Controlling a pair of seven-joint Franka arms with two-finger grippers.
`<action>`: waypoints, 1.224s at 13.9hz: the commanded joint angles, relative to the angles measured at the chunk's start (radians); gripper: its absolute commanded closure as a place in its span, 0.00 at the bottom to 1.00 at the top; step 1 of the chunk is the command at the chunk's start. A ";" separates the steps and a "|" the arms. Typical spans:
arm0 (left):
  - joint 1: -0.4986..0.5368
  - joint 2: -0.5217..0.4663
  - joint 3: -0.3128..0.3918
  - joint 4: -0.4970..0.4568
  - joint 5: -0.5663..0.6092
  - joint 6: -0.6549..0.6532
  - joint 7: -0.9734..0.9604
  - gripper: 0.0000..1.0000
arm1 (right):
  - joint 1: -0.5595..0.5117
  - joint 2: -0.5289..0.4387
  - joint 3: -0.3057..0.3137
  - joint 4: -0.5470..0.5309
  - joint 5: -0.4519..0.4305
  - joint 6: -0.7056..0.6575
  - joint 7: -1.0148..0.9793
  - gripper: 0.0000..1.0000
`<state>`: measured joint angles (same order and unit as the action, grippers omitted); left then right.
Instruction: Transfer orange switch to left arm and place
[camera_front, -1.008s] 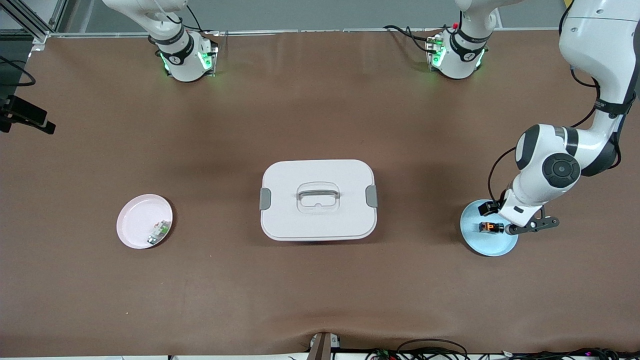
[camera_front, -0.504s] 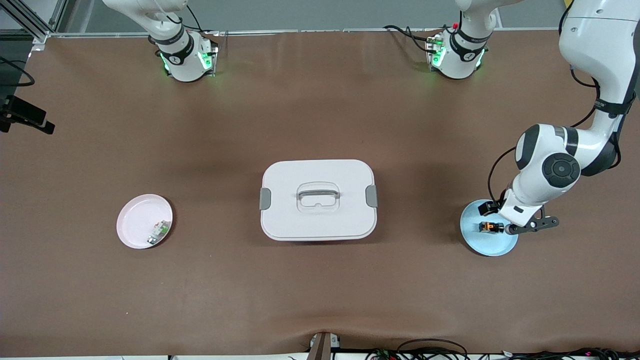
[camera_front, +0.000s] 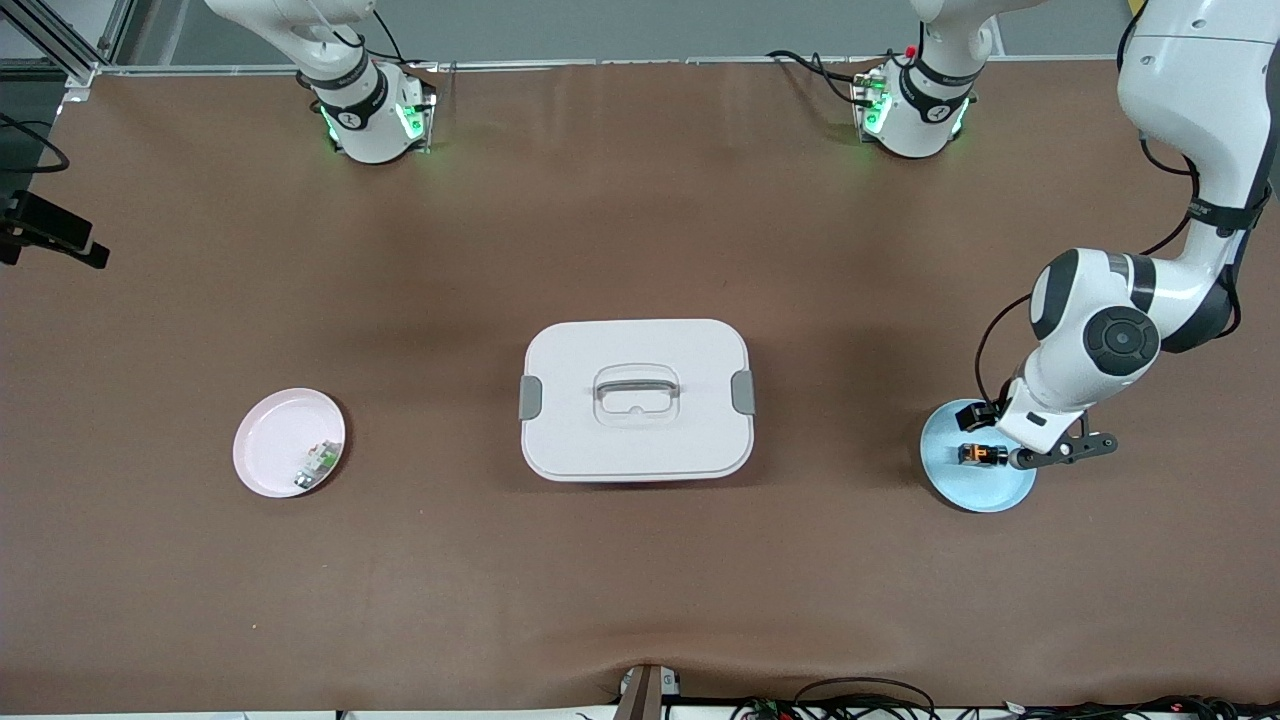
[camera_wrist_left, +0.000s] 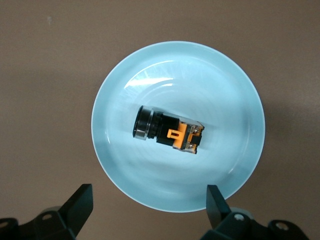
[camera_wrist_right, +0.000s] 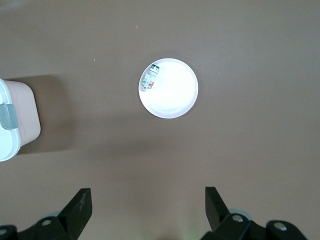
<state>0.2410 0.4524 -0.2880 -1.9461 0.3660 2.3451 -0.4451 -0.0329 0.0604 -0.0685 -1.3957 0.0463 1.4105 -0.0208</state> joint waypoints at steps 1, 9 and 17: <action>0.024 0.022 0.007 0.148 0.005 -0.225 0.402 0.00 | -0.009 0.001 0.003 0.014 -0.011 -0.013 -0.030 0.00; 0.012 -0.037 0.015 0.180 -0.076 -0.233 0.410 0.00 | -0.009 0.001 0.001 0.014 -0.011 -0.013 -0.031 0.00; -0.106 -0.126 0.145 0.181 -0.231 -0.240 0.417 0.00 | -0.009 0.001 0.001 0.014 -0.011 -0.013 -0.031 0.00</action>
<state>0.2150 0.3811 -0.2314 -1.7561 0.1964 2.1241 -0.0518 -0.0333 0.0604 -0.0726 -1.3957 0.0424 1.4105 -0.0397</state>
